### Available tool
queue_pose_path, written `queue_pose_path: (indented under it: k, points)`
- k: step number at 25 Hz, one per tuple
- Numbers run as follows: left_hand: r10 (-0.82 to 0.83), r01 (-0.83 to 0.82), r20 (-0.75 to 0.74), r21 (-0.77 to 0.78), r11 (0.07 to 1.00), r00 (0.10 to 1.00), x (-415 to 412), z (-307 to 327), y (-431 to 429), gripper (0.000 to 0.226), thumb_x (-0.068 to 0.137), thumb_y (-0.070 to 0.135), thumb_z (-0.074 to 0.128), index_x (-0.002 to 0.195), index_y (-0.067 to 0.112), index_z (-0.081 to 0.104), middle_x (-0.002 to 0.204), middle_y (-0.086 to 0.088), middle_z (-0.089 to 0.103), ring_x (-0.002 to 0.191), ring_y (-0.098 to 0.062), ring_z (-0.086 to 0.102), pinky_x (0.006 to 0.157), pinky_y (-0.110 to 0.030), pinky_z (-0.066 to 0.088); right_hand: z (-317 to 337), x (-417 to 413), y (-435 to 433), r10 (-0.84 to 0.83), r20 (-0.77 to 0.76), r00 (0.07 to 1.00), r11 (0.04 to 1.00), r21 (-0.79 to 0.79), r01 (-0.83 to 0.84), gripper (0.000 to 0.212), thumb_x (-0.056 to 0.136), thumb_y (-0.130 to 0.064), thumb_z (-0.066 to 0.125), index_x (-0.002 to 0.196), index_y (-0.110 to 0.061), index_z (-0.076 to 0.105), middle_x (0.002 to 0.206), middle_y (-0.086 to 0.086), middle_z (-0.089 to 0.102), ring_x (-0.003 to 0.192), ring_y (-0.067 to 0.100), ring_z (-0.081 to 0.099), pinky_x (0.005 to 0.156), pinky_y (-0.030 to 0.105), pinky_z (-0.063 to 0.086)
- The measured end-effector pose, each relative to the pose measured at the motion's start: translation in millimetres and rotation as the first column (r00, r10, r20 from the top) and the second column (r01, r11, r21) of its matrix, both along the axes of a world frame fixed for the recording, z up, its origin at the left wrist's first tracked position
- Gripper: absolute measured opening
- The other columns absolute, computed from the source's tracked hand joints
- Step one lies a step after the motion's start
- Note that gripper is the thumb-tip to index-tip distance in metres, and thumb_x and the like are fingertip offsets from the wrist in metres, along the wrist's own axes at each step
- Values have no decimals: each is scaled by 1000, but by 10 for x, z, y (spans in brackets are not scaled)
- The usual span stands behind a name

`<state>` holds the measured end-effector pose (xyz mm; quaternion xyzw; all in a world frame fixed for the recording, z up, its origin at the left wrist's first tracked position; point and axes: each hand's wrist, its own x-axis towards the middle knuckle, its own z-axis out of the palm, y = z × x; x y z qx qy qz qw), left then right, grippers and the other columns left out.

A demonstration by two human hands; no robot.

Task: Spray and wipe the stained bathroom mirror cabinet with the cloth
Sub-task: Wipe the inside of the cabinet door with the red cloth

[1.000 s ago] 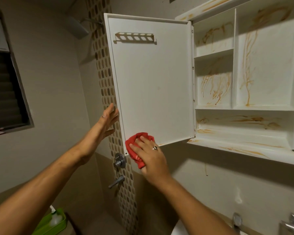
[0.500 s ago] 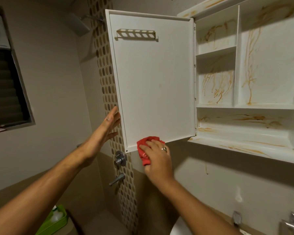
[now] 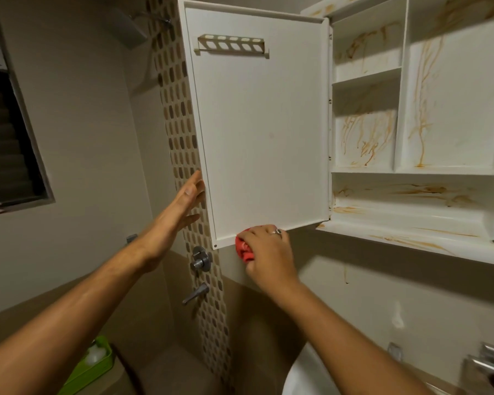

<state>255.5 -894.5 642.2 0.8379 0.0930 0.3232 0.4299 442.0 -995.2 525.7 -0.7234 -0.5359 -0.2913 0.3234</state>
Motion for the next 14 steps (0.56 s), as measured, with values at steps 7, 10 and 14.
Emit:
queue_pose_path:
  k: [7,10,14]
  points:
    - [-26,26,-19,8,1000,999,-36,-18,-3,113,64,104,36,160,51,10,170,19,12,154,-4,24,128,-51,19,208,728,-295,-468,-148,871,884,-81,461,33,85,-16,67,116,-26,72,119,-3,69,113,25,56,100,41,37]
    - [-46,46,-8,5,999,999,-36,-17,54,111,65,103,37,160,52,11,170,20,12,154,-3,23,127,-52,19,58,21,143,-270,-132,954,962,0,272,31,74,-16,77,104,-24,74,107,-2,70,103,25,59,98,43,42]
    - [-87,87,-14,11,996,996,-55,-45,124,101,69,102,38,157,59,13,169,22,13,153,-1,24,127,-55,19,27,224,-21,-116,41,992,992,-35,117,39,75,-17,79,113,-25,74,113,-3,72,108,25,60,101,43,41]
